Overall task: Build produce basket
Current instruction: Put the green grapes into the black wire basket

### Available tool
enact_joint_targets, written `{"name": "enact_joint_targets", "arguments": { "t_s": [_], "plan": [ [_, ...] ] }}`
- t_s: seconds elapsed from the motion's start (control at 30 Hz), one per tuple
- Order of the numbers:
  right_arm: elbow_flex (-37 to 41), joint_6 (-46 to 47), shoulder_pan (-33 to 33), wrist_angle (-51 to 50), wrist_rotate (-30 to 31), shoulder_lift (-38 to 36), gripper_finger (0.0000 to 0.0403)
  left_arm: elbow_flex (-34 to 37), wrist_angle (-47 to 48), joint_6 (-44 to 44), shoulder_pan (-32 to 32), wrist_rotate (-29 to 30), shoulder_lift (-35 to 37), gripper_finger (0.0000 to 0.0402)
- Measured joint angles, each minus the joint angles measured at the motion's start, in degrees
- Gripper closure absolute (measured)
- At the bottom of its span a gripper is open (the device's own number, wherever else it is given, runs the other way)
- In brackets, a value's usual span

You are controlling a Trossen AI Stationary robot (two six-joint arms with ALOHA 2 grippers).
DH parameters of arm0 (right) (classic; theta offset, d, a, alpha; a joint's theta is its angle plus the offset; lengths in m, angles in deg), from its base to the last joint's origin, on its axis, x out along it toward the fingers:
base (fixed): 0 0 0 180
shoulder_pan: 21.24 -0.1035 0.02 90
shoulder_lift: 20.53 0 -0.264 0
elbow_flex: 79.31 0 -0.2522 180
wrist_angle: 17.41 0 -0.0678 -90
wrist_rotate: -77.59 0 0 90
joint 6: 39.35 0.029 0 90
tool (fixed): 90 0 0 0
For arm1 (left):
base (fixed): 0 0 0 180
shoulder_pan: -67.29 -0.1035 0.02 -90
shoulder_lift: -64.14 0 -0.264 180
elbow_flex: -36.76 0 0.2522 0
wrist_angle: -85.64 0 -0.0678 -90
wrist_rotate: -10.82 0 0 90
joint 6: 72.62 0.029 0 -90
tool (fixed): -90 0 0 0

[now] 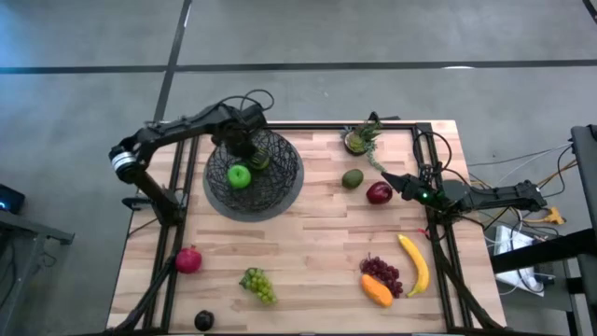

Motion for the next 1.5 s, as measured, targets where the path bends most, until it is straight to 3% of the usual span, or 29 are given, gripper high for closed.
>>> {"name": "enact_joint_targets", "arguments": {
  "t_s": [0.23, 0.4, 0.6, 0.73, 0.87, 1.1, 1.2, 1.3, 1.5],
  "plan": [
    [0.00, 0.00, 0.01, -0.28, 0.06, 0.07, 0.0394, -0.43, -2.04, -2.63, 1.88, -0.33, 9.50, 0.0279],
    [0.00, 2.72, 0.01, -0.70, 0.48, 0.48, 0.0394, 0.84, -5.98, -2.77, 8.38, -0.31, 16.99, 0.0279],
    [0.00, 4.97, 0.01, -0.65, 1.53, 1.22, 0.0394, 2.05, -12.40, -3.01, 26.38, 1.68, 22.24, 0.0279],
    [0.00, 4.90, -0.01, -0.66, 1.38, 1.69, 0.0394, 2.03, -14.28, -6.20, 43.41, 8.36, 21.28, 0.0279],
    [0.00, 2.96, -0.01, -0.68, 1.01, 1.84, 0.0394, 2.09, -12.97, -26.02, 57.31, 17.49, 16.80, 0.0279],
    [0.00, 0.33, -0.01, -0.69, -2.04, 1.86, 0.0394, 2.45, -11.92, -71.08, 70.70, 16.54, 5.57, 0.0278],
    [0.00, -2.15, -0.01, -0.68, -2.03, 1.86, 0.0394, 3.75, -12.28, -86.92, 72.60, 11.50, 1.59, 0.0278],
    [0.00, -2.64, -0.01, -0.68, -2.01, 1.87, 0.0394, 6.08, -13.54, -95.18, 74.10, 7.72, -1.38, 0.0278],
    [0.00, -3.17, -0.01, -0.70, -2.01, 1.88, 0.0394, 11.88, -16.76, -102.31, 74.24, 8.13, -2.17, 0.0271]
  ]
}}
